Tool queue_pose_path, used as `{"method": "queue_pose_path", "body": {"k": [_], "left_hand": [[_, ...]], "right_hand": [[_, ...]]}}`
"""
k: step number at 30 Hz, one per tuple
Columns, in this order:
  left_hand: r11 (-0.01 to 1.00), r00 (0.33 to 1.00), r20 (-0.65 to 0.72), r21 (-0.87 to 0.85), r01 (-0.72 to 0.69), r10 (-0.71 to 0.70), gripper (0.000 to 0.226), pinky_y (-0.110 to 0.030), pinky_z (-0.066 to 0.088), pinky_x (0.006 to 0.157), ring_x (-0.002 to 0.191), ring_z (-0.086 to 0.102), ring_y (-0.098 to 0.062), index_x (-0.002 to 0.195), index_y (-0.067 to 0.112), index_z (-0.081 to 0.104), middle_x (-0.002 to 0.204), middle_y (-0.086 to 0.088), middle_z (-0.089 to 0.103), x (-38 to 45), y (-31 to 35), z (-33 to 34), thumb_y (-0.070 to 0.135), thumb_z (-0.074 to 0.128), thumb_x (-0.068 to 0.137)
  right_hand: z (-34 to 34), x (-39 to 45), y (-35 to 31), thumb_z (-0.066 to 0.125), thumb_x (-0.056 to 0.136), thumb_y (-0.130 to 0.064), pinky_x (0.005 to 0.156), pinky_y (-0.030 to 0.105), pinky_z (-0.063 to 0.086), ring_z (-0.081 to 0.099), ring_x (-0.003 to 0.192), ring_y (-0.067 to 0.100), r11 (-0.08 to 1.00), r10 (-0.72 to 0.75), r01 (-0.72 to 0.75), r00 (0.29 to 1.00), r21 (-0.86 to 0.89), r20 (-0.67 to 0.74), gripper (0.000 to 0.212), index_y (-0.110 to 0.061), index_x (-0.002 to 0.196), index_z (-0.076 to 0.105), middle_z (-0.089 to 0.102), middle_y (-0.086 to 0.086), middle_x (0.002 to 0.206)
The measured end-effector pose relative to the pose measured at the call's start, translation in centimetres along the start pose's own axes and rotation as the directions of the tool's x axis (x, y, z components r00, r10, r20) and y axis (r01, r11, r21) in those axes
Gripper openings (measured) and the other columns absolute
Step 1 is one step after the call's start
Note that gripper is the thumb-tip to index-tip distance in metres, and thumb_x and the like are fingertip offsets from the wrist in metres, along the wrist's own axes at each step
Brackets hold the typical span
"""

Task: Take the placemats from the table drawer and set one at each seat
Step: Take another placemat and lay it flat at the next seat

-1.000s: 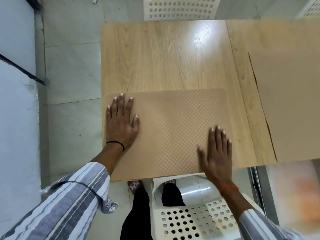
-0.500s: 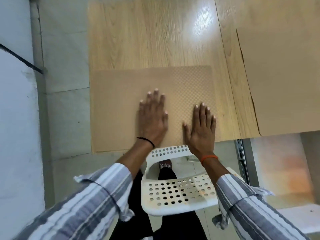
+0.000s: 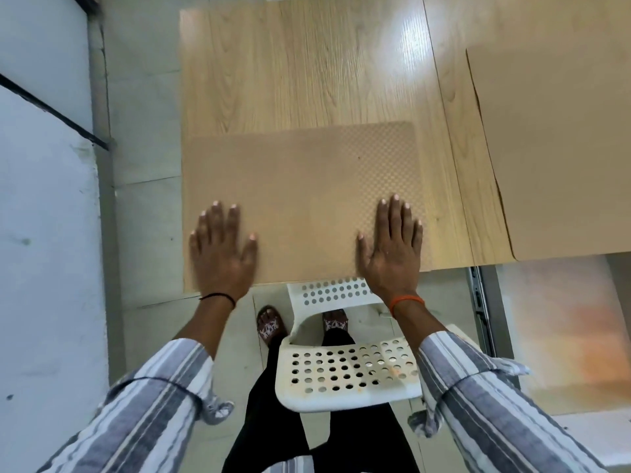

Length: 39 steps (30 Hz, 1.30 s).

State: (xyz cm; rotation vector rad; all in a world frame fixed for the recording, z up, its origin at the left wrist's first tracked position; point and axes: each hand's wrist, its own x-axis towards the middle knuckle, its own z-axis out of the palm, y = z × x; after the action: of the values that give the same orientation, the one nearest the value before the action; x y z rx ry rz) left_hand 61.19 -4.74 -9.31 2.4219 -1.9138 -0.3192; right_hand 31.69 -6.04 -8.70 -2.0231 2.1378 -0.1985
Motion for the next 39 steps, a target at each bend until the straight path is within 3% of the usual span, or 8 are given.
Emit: {"method": "queue_pose_path", "body": {"k": [5, 20, 39], "left_hand": [[0.997, 0.999, -0.008, -0.071, 0.039, -0.039, 0.064, -0.05, 0.025, 0.116, 0.151, 0.006, -0.022, 0.155, 0.033, 0.009, 0.164, 0.003, 0.005, -0.2, -3.5, -0.9, 0.052, 0.026, 0.096], [0.996, 0.998, -0.036, -0.075, 0.042, -0.045, 0.062, -0.051, 0.019, 0.118, 0.151, 0.006, -0.022, 0.155, 0.032, 0.009, 0.164, 0.002, 0.006, -0.3, -3.7, -0.3, 0.045, 0.034, 0.1], [0.998, 0.999, -0.032, -0.046, 0.04, -0.041, 0.062, -0.053, 0.016, 0.117, 0.15, 0.008, -0.022, 0.155, 0.033, 0.011, 0.164, 0.002, 0.008, -0.4, -3.4, -0.8, 0.048, 0.03, 0.098]], "right_hand": [[0.2, 0.1, 0.0, 0.027, 0.101, -0.051, 0.123, 0.05, 0.007, 0.001, 0.153, 0.025, 1.0, 0.005, -0.005, 1.0, -0.019, -0.009, 0.07, -0.015, 0.158, 0.008, 0.003, 0.007, 0.166], [0.2, 0.5, 0.4, 0.027, 0.099, -0.052, 0.123, 0.049, 0.007, 0.002, 0.153, 0.024, 1.0, -0.025, 0.025, 1.0, -0.013, -0.008, 0.071, -0.017, 0.158, 0.008, 0.004, 0.005, 0.166], [-0.2, 0.4, 0.6, 0.025, 0.099, -0.054, 0.123, 0.049, 0.005, -0.001, 0.153, 0.022, 1.0, -0.017, 0.017, 0.999, 0.01, 0.029, 0.07, -0.02, 0.158, 0.006, 0.001, 0.003, 0.166]]}}
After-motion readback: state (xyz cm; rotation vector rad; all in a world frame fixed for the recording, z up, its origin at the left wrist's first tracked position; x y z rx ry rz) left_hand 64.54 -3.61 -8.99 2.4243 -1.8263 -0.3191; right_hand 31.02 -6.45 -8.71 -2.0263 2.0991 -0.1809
